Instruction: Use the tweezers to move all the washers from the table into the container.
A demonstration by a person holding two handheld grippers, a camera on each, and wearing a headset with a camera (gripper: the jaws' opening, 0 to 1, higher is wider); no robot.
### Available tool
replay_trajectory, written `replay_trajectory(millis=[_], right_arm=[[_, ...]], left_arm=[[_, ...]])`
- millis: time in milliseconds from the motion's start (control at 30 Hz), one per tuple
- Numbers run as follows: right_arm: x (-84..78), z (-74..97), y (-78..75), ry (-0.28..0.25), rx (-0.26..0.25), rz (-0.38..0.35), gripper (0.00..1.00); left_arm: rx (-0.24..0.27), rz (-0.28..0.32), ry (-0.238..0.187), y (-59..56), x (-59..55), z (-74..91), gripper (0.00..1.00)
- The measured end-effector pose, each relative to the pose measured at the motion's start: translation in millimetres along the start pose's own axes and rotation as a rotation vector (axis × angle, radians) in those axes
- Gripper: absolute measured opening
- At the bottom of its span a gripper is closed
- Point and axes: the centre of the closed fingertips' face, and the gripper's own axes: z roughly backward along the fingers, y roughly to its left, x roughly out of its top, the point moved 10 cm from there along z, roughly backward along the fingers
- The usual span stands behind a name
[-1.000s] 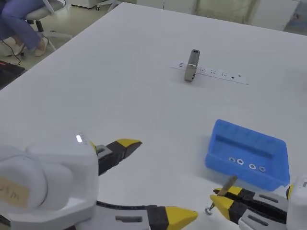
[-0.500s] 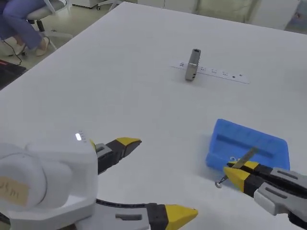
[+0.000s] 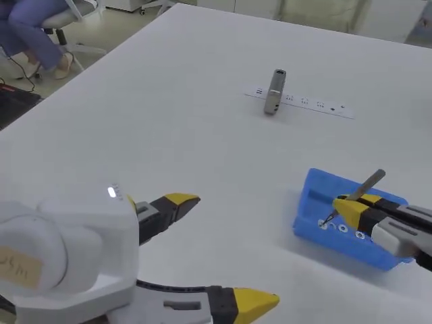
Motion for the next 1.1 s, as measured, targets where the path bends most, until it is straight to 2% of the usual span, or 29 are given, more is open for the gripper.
replay_trajectory(millis=[267,400,500,667,800,1000,1100], right_arm=[[-5.0,-18.8,-20.0,0.029,-0.043,-0.059,0.03],[-9.9,-25.5,-24.7,0.06,-0.057,-0.058,0.03],[-12.3,-29.4,-27.4,0.07,-0.062,-0.058,0.03],[-15.7,-33.9,-30.6,0.093,-0.07,-0.014,0.03],[-18.8,-38.3,-31.7,0.121,-0.072,0.01,0.03],[-22.8,-43.2,-35.2,0.145,-0.061,0.05,0.03],[-24.8,-44.7,-36.1,0.158,-0.057,0.068,0.03]], left_arm=[[0.003,0.003,0.002,0.8,0.2,1.2,0.89],[0.007,0.02,0.002,3.4,-0.9,-0.4,0.89],[-0.015,0.046,-0.007,4.5,2.4,-5.4,0.89],[-0.057,0.017,0.019,4.7,8.8,-17.6,0.85],[-0.091,0.01,0.002,6.5,16.4,-25.0,0.84],[-0.1,-0.009,-0.003,7.6,22.3,-31.6,0.84],[-0.097,-0.005,-0.024,6.0,24.6,-32.4,0.83]])
